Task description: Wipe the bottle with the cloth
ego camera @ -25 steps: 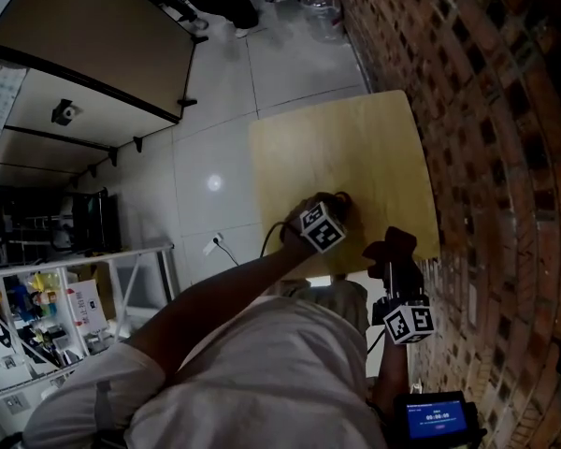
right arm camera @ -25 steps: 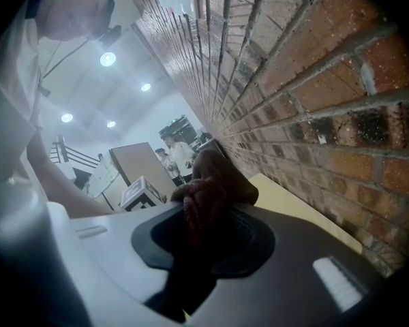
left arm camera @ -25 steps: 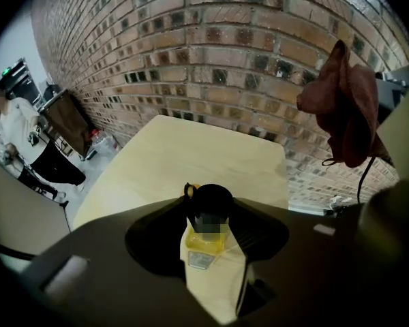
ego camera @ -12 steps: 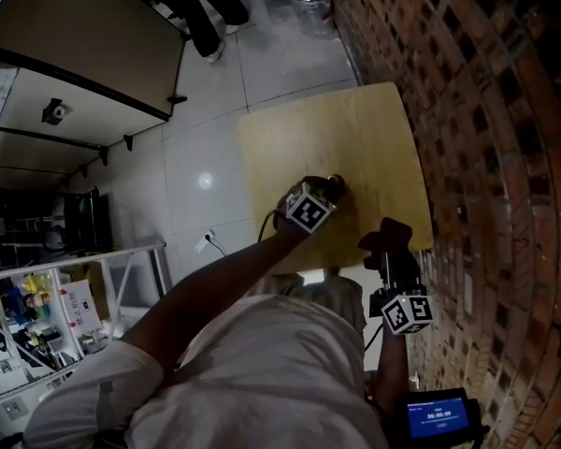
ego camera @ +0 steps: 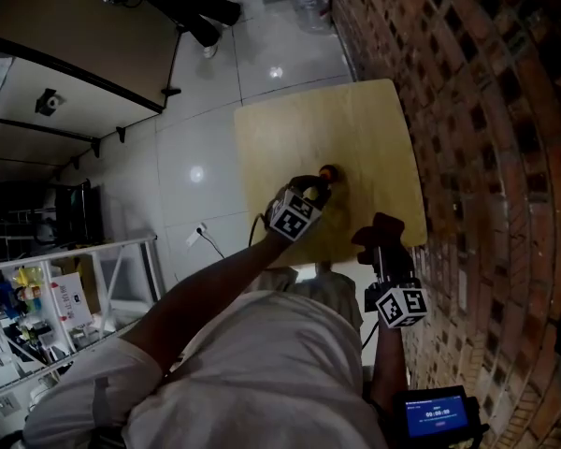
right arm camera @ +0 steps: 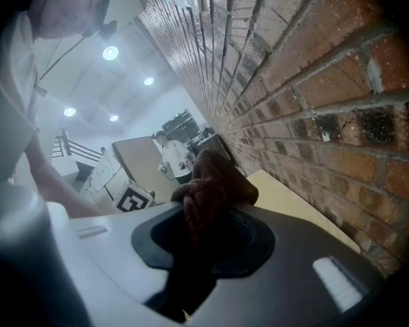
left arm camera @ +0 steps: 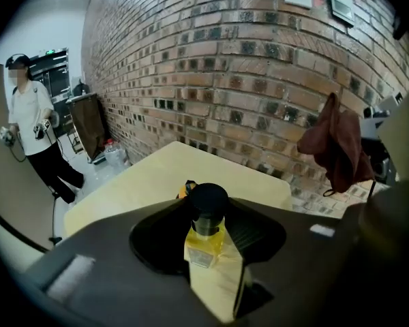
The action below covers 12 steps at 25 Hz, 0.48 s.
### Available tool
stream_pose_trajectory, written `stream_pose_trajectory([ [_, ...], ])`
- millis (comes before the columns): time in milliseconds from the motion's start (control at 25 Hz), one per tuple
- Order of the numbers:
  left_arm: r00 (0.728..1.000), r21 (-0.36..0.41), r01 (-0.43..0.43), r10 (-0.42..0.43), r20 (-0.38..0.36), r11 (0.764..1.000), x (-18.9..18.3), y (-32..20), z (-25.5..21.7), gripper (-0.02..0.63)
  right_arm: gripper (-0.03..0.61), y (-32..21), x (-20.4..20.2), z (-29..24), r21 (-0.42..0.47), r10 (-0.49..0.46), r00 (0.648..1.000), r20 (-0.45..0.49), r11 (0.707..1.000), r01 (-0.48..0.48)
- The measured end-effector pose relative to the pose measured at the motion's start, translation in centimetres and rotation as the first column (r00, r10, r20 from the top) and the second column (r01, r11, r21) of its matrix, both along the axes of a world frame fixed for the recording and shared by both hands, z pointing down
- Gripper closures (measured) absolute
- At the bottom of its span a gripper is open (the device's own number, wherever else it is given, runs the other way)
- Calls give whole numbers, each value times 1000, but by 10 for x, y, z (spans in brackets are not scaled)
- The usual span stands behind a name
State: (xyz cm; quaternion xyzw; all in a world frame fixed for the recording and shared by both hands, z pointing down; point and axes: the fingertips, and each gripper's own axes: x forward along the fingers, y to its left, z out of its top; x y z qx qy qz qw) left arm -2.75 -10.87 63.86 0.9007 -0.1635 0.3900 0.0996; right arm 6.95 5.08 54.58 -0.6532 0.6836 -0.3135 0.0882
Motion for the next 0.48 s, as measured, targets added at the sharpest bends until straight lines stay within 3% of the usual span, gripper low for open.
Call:
stream_pose_trajectory([
  [200, 1000, 42, 10, -10, 2, 999, -25, 15, 5, 437, 499, -7, -6, 2, 1, -25, 1000, 3, 1000, 25],
  [480, 994, -29, 105, -106, -2, 994, -65, 16, 13, 437, 500, -16, -14, -2, 9, -63, 998, 0, 998, 63],
])
